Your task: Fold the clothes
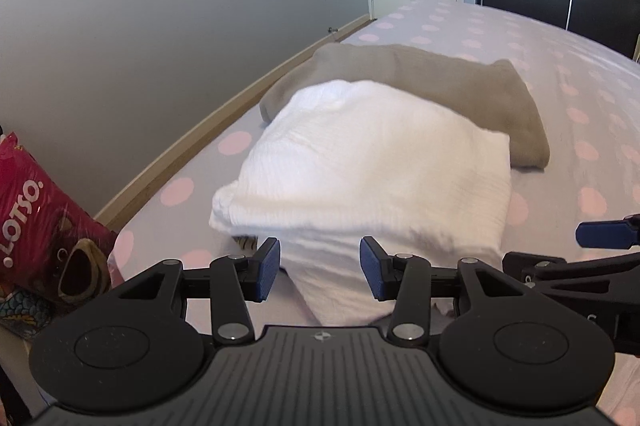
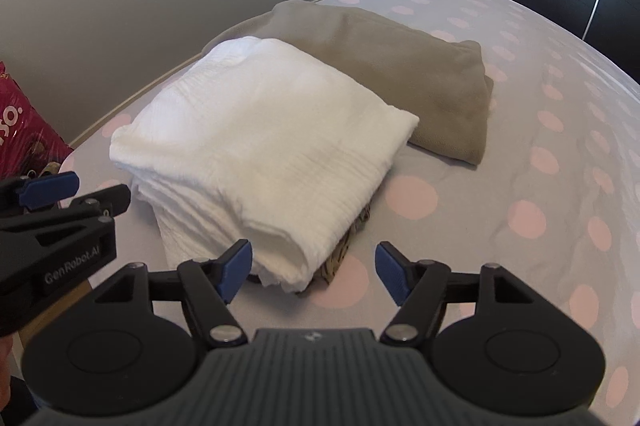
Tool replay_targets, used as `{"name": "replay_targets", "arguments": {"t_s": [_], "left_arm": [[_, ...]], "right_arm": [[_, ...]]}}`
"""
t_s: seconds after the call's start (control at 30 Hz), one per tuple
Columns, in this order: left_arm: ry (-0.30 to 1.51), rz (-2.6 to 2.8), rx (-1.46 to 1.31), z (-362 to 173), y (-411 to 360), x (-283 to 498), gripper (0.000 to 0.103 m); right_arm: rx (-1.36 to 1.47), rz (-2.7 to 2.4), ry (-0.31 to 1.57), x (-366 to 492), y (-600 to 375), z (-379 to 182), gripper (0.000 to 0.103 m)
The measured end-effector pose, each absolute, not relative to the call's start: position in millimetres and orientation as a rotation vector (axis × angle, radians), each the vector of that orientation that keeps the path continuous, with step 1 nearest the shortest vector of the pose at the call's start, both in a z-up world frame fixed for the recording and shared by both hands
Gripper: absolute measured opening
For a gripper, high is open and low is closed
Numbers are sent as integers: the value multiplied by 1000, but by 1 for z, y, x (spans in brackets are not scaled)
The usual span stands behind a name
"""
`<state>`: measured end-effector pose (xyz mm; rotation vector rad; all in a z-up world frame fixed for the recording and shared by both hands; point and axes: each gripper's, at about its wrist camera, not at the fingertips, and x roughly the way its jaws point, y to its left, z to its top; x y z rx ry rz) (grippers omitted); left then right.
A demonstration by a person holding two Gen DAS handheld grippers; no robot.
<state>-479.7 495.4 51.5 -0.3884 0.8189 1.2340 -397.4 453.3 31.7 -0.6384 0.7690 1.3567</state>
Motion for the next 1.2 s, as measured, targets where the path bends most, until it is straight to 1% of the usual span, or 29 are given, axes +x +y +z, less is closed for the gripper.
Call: {"name": "replay_targets", "arguments": {"t_s": [0.03, 0.1, 0.4, 1.2], "left_arm": [[828, 1235, -386, 50, 491, -479, 46], [827, 1236, -401, 46, 485, -481, 54], [832, 1239, -476, 39, 478, -488, 54], [838, 1230, -478, 39, 473, -485, 54]], "right_arm": [[-632, 1355, 772, -398, 451, 31, 71], [-626, 1349, 780, -400, 447, 28, 71], [-619, 1318, 798, -402, 441, 20, 71], [-644, 1308, 765, -406, 436, 20, 72]]}}
